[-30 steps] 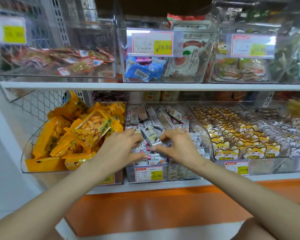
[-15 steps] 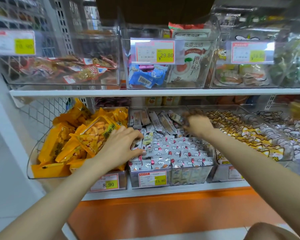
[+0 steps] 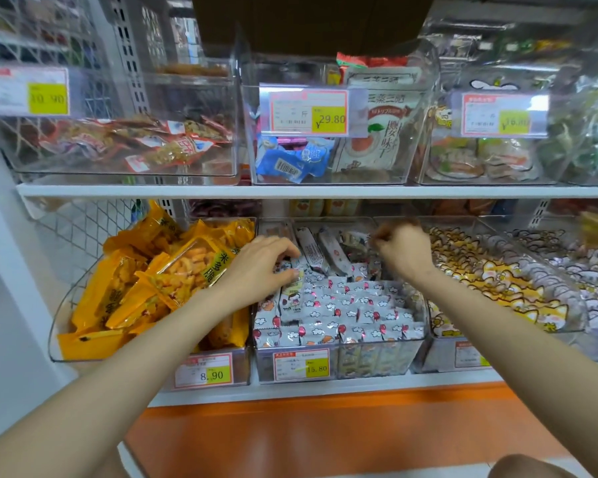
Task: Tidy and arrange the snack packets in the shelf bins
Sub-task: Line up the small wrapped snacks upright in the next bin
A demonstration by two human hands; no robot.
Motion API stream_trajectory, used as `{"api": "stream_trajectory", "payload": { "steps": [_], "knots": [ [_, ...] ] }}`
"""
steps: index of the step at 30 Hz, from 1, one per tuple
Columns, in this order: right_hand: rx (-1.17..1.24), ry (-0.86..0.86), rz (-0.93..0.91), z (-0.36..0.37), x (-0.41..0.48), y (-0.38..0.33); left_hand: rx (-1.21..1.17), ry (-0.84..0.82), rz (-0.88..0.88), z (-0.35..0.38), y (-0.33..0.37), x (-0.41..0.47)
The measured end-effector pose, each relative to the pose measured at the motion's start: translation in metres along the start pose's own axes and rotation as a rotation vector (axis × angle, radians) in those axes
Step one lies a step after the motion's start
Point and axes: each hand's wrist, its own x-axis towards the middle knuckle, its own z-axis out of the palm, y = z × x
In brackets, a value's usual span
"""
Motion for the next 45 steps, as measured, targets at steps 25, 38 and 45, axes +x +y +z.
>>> {"api": "stream_trajectory", "payload": {
  "steps": [25, 38, 45],
  "knots": [
    [-0.227, -0.65, -0.203, -0.007, 0.019, 0.009, 0.455, 0.101, -0.21, 0.002, -0.012, 0.0],
    [-0.239, -0.748, -0.185, 0.006, 0.031, 0.013, 0.207, -0.337, 0.145, 0.016, 0.032, 0.067],
    [-0.368, -0.75, -0.267, 0.012, 0.031, 0.011, 0.33, -0.568, 0.168, 0.059, 0.035, 0.124]
  ]
}}
